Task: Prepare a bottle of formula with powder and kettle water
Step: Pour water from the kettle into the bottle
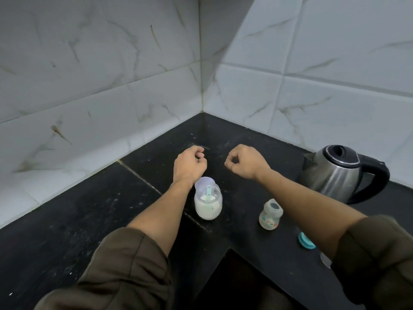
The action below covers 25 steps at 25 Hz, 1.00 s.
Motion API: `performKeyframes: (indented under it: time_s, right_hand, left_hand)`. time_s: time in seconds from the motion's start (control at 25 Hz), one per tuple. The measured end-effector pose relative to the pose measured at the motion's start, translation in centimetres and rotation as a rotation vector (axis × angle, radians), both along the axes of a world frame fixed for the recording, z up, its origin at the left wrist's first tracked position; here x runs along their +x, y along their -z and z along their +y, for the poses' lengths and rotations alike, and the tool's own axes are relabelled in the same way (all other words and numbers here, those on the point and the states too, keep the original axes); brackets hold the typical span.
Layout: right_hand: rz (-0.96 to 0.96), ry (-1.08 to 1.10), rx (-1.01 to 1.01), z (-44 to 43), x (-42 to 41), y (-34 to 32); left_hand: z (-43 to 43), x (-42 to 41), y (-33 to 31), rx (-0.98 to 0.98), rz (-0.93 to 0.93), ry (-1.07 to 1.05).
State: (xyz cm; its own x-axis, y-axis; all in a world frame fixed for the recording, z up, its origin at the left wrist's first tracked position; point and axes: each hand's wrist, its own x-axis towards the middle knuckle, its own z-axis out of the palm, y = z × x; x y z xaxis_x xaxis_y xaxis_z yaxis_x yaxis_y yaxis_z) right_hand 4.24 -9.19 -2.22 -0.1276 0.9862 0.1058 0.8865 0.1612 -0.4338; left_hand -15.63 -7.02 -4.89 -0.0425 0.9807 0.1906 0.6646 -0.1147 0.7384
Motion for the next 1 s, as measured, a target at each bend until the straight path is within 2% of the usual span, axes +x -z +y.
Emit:
performKeyframes:
  time_s: [0.12, 0.2, 0.28, 0.4, 0.64, 0.76, 0.88, 1.0]
  right_hand:
    - [0.013, 0.142, 0.057, -0.4, 4.7, -1.7]
    - [0.028, 0.243, 0.098, -1.2, 8.2, -2.5]
    - [0.043, 0.323, 0.12, -2.1, 11.4, -3.0]
    - [0.039, 0.387, 0.152, -3.6, 15.4, -3.8]
    - [0.043, 0.459, 0.233, -6.2, 20.1, -4.9]
    - [-0.005, 0.522, 0.213, -7.2, 21.7, -4.9]
    - [-0.055, 0.648, 0.183, -8.1, 23.0, -4.4]
    - [-0.022, 0.782, 0.11, -9.0, 24.2, -3.5]
  left_hand:
    - [0.3, 4.7, -1.3, 0.007, 0.01, 0.153]
    - [0.2, 8.3, -1.7, -0.053, 0.036, 0.289]
    - [0.1, 11.3, -1.2, -0.21, 0.095, 0.447]
    - [-0.3, 14.3, 0.3, -0.492, 0.29, 0.62]
    - [-1.7, 16.0, 1.5, -0.747, 0.597, 0.732]
    - [-2.7, 15.8, 2.3, -0.762, 0.529, 0.752]
    - [-3.8, 15.6, 3.5, -0.731, 0.337, 0.738]
    - [-4.5, 15.2, 4.5, -0.717, 0.194, 0.748]
